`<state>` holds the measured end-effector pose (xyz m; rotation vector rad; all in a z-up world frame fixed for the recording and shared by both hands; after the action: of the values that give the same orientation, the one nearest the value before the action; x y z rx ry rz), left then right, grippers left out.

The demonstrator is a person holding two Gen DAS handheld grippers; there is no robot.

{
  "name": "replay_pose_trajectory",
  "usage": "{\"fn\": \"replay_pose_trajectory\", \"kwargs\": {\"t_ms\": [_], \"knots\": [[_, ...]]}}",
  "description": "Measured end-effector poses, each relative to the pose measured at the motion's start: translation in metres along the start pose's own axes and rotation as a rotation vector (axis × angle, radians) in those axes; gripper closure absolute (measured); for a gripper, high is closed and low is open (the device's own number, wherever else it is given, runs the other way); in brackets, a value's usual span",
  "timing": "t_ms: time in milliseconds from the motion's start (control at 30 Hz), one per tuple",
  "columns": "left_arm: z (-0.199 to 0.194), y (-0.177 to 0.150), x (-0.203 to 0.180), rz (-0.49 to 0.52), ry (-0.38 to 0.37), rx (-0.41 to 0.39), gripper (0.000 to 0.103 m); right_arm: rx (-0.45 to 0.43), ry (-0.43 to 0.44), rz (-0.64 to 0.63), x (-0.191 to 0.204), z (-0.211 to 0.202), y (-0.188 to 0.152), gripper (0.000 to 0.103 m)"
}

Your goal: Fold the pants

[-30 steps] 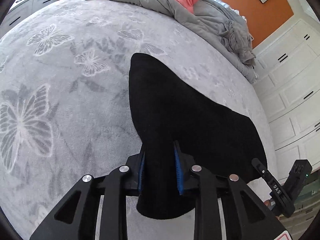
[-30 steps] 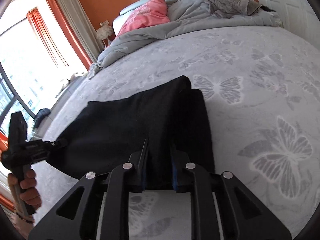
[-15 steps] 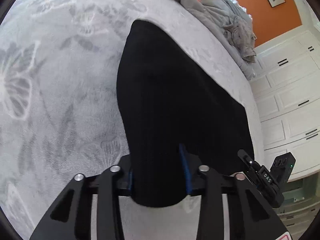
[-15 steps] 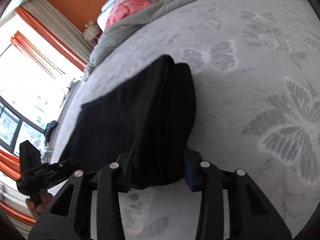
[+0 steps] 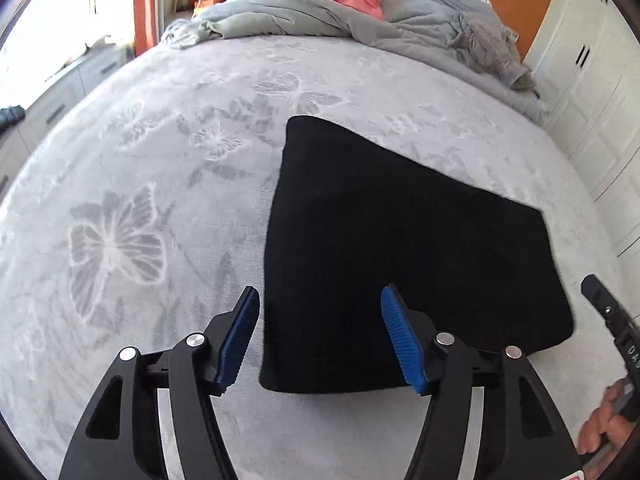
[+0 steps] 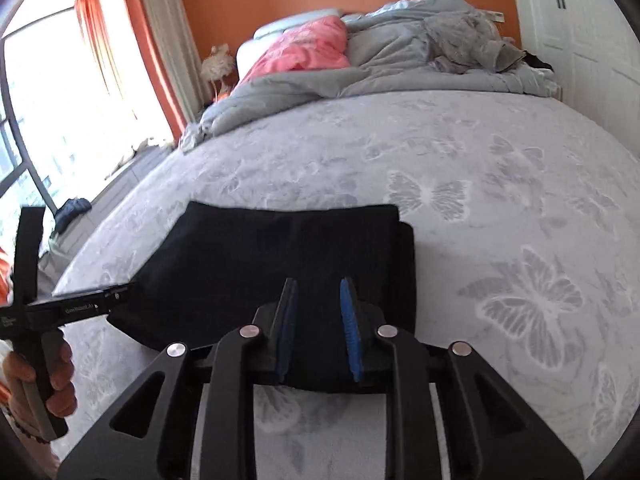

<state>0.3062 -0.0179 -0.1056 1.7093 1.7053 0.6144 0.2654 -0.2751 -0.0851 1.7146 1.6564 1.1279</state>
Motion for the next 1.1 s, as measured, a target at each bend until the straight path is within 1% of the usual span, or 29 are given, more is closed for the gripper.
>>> {"fn": "replay_pose_trajectory", "kwargs": {"t_ms": [33,67,100,133,167,200,233,267,300,367,400,433,500,567,600,733,800,933,967,1033,1100], "knots": [[0.002,-0.001,-0.002,0.030,0.028,0.000,0.042,0.064,-0.050,-0.019,-0.011,0.023,-0.014,0.086],[0.003,-0.002,-0.006,0.049,0.029,-0.001,0.042,0.118,-0.069,-0.019,-0.021,0.042,-0.027,0.086],[-0.001,-0.005,-0.007,0.056,0.028,-0.003,0.042,0.080,-0.058,0.037,-0.026,0.038,-0.023,0.087],[-0.006,-0.007,-0.008,0.063,0.033,-0.004,0.042,0.075,-0.064,0.071,-0.024,0.026,-0.016,0.086],[-0.006,-0.006,-0.009,0.077,0.031,-0.017,0.042,0.040,-0.068,0.073,-0.020,0.011,-0.008,0.086],[-0.008,-0.006,-0.011,0.092,0.030,-0.030,0.042,-0.013,-0.054,0.057,-0.012,-0.004,0.000,0.086],[-0.013,-0.007,-0.014,0.113,0.045,-0.042,0.042,-0.048,-0.053,0.018,-0.003,-0.016,0.004,0.086],[-0.017,-0.005,-0.018,0.146,0.066,-0.064,0.042,-0.043,-0.075,-0.023,0.000,-0.014,0.001,0.086],[-0.022,-0.005,-0.021,0.173,0.078,-0.085,0.042,-0.002,-0.105,-0.061,0.000,-0.003,-0.011,0.086],[-0.032,-0.005,-0.027,0.201,0.095,-0.119,0.042,0.104,-0.147,-0.064,-0.015,0.022,-0.041,0.086],[-0.037,-0.007,-0.030,0.197,0.083,-0.120,0.042,0.074,-0.148,-0.039,-0.017,0.018,-0.040,0.086],[-0.045,-0.009,-0.033,0.193,0.068,-0.118,0.042,0.065,-0.147,-0.014,-0.012,0.004,-0.033,0.084],[-0.062,-0.012,-0.036,0.196,0.066,-0.146,0.042,0.001,-0.100,0.023,0.000,-0.026,-0.019,0.084],[-0.078,-0.015,-0.037,0.205,0.083,-0.166,0.042,-0.031,-0.085,0.029,0.007,-0.049,-0.016,0.084],[-0.085,-0.016,-0.039,0.196,0.073,-0.173,0.042,-0.035,-0.078,0.035,0.010,-0.060,-0.019,0.084],[-0.115,-0.027,-0.040,0.142,0.047,-0.195,0.042,-0.027,-0.070,0.063,0.019,-0.094,-0.042,0.082],[-0.127,-0.034,-0.040,0.137,0.051,-0.202,0.041,-0.019,-0.066,0.062,0.025,-0.109,-0.056,0.082],[-0.150,-0.050,-0.039,0.134,0.076,-0.242,0.039,-0.016,-0.073,0.034,0.038,-0.133,-0.082,0.082],[-0.155,-0.055,-0.039,0.134,0.077,-0.250,0.036,-0.018,-0.077,0.029,0.041,-0.141,-0.091,0.082],[-0.162,-0.066,-0.036,0.134,0.092,-0.268,0.034,-0.020,-0.077,0.023,0.046,-0.149,-0.102,0.082],[-0.166,-0.076,-0.033,0.134,0.095,-0.281,0.024,-0.034,-0.096,0.000,0.049,-0.157,-0.113,0.079]]}}
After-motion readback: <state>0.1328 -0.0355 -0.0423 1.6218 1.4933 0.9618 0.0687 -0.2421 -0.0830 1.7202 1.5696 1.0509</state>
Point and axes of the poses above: each gripper's, at about its wrist camera, not at the fingertips, and z roughly the way its jaws point, x to its left, y to its top, the point moved 7 cm from there along z, roughly the way its jaws point, and after that the axes turned 13 degrees about -x, right-handed, at the moved point
